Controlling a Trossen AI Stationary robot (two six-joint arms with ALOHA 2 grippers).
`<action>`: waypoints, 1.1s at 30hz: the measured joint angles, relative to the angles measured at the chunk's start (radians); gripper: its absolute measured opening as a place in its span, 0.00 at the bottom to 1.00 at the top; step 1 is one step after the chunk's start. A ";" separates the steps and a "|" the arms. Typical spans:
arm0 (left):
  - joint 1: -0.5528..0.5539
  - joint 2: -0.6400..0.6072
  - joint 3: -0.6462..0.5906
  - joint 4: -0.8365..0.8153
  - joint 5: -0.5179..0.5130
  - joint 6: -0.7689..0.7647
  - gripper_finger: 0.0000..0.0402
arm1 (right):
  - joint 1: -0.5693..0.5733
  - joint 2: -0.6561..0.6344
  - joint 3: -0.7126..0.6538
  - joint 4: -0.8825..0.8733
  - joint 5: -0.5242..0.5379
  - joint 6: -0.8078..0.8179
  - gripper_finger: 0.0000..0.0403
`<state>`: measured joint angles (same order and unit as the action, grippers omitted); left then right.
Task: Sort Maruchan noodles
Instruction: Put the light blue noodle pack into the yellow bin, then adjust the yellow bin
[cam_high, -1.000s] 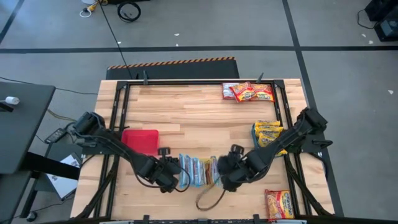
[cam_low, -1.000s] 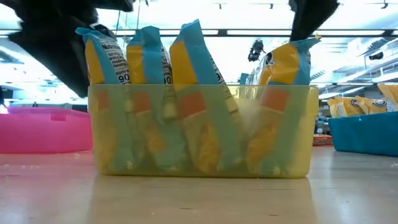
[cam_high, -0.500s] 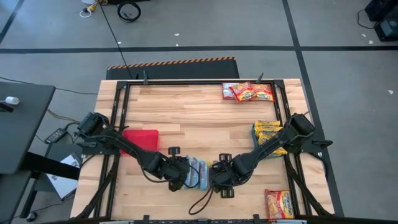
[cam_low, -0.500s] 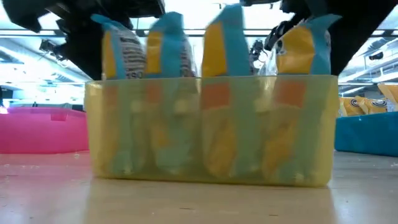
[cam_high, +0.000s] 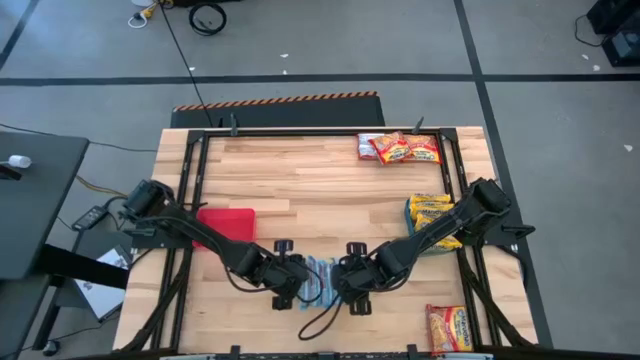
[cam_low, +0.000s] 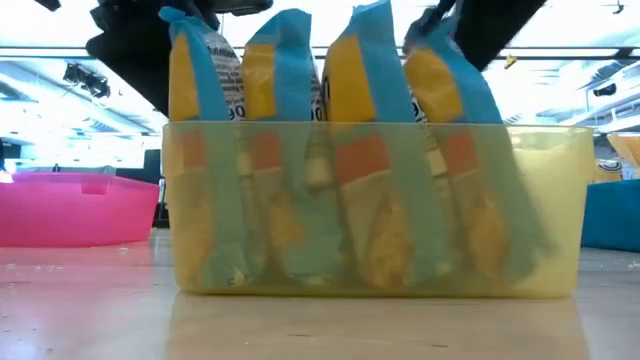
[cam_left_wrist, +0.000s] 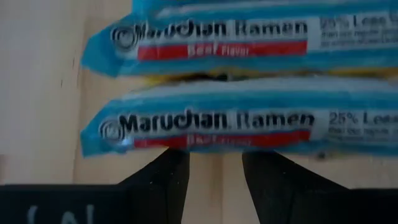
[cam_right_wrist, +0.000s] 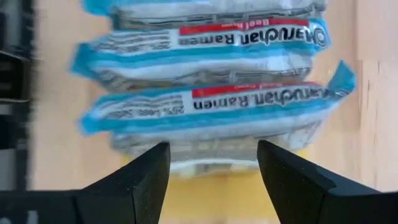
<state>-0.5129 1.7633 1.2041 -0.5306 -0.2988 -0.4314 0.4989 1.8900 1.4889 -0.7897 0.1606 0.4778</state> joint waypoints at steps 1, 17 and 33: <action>0.000 -0.008 0.000 -0.021 0.006 -0.002 0.38 | 0.001 -0.016 0.001 -0.019 -0.013 0.016 0.61; 0.125 -0.028 -0.001 -0.201 -0.277 0.017 0.38 | -0.040 -0.092 -0.158 -0.296 0.336 0.081 0.61; 0.126 -0.009 0.000 -0.130 0.079 0.030 0.38 | -0.062 -0.092 -0.259 0.096 0.078 0.024 0.61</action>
<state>-0.3872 1.7541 1.2037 -0.6611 -0.2197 -0.4016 0.4369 1.7977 1.2296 -0.6934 0.2388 0.5020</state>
